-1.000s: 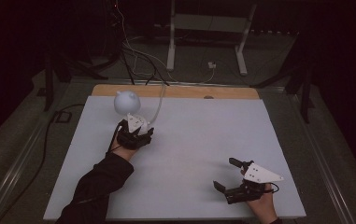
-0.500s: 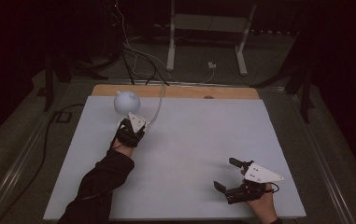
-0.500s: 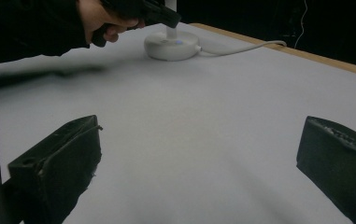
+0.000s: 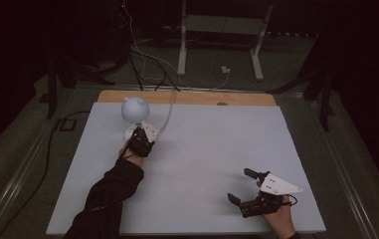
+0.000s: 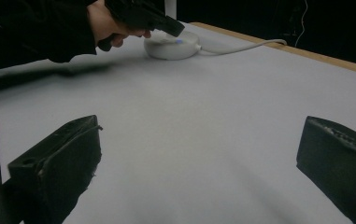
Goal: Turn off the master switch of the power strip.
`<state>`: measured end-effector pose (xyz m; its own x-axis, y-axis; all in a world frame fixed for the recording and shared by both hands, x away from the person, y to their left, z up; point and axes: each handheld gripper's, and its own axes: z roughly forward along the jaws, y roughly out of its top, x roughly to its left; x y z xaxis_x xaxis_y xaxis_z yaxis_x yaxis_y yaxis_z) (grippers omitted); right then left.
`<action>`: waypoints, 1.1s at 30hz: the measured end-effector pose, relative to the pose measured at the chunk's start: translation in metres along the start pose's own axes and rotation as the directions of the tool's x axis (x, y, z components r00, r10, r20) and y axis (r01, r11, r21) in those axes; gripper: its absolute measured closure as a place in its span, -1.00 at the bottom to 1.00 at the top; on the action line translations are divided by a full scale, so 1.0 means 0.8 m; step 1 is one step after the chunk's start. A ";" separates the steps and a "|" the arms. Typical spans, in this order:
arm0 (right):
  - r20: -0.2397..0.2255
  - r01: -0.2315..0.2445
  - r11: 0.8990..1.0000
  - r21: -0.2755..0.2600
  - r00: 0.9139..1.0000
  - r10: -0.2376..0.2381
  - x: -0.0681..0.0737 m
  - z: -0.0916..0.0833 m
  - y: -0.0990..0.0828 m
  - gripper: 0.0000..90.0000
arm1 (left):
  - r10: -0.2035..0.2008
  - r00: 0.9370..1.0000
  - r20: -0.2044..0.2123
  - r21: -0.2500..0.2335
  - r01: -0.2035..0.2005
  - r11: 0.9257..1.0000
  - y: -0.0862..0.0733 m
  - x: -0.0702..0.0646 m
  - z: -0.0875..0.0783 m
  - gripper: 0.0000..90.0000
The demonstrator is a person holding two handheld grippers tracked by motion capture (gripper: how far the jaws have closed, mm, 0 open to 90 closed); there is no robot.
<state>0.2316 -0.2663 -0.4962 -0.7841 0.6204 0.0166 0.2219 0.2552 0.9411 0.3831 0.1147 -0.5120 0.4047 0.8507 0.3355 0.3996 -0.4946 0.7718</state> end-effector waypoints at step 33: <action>-0.004 0.004 1.000 0.006 1.000 -0.004 0.001 0.001 0.000 -1.00 | 0.018 1.000 0.006 0.062 -0.019 0.998 -0.001 0.001 0.013 1.00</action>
<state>0.2316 -0.2652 -0.4968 -0.7871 0.6167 0.0140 0.2224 0.2626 0.9389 0.3918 0.1139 -0.5178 0.4172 0.8403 0.3463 0.4418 -0.5205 0.7307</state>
